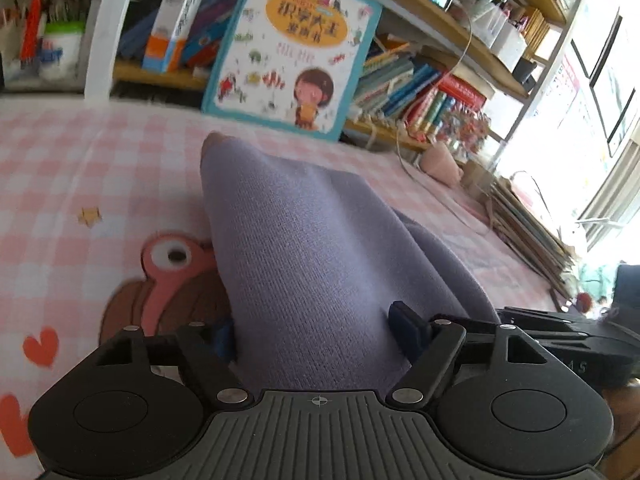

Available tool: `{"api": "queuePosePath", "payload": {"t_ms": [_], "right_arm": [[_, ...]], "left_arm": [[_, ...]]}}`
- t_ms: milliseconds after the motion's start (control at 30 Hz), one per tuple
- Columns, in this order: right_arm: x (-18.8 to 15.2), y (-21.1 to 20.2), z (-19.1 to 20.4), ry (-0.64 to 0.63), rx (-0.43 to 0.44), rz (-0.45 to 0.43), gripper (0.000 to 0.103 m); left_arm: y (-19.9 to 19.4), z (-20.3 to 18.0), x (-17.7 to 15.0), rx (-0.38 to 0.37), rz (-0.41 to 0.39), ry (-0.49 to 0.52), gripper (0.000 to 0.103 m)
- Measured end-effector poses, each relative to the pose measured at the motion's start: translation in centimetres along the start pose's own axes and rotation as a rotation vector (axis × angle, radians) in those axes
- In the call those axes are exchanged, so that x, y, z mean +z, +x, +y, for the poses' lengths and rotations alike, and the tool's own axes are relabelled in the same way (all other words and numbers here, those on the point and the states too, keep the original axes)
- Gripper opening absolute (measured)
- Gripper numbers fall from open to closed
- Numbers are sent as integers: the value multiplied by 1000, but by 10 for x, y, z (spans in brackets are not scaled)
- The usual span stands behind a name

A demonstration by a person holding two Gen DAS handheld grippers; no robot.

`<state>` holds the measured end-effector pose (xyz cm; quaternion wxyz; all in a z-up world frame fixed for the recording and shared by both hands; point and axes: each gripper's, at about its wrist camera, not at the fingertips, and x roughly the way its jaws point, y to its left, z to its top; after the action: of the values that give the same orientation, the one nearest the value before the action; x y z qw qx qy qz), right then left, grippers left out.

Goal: Fold clothes
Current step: 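Lift the bundle with both grippers and fold it over onto itself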

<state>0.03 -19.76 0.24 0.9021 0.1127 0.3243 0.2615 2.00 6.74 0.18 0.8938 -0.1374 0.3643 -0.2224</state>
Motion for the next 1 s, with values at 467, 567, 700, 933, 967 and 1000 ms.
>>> {"api": "queuePosePath", "payload": {"t_ms": [467, 567, 700, 933, 967, 1000], "right_arm": [[0, 11, -35, 245, 115, 57, 50], [0, 4, -21, 153, 76, 13, 35], [-2, -1, -4, 39, 14, -9, 33], [0, 6, -26, 155, 69, 51, 50], [0, 8, -28, 170, 77, 57, 50], [0, 10, -30, 188, 88, 63, 50]], "left_arm": [[11, 19, 1, -66, 21, -81, 85], [7, 5, -2, -17, -5, -3, 78], [3, -8, -4, 15, -23, 58, 78], [9, 16, -1, -67, 20, -52, 84], [10, 17, -1, -72, 20, -56, 84], [11, 17, -1, -73, 19, -56, 84]]}}
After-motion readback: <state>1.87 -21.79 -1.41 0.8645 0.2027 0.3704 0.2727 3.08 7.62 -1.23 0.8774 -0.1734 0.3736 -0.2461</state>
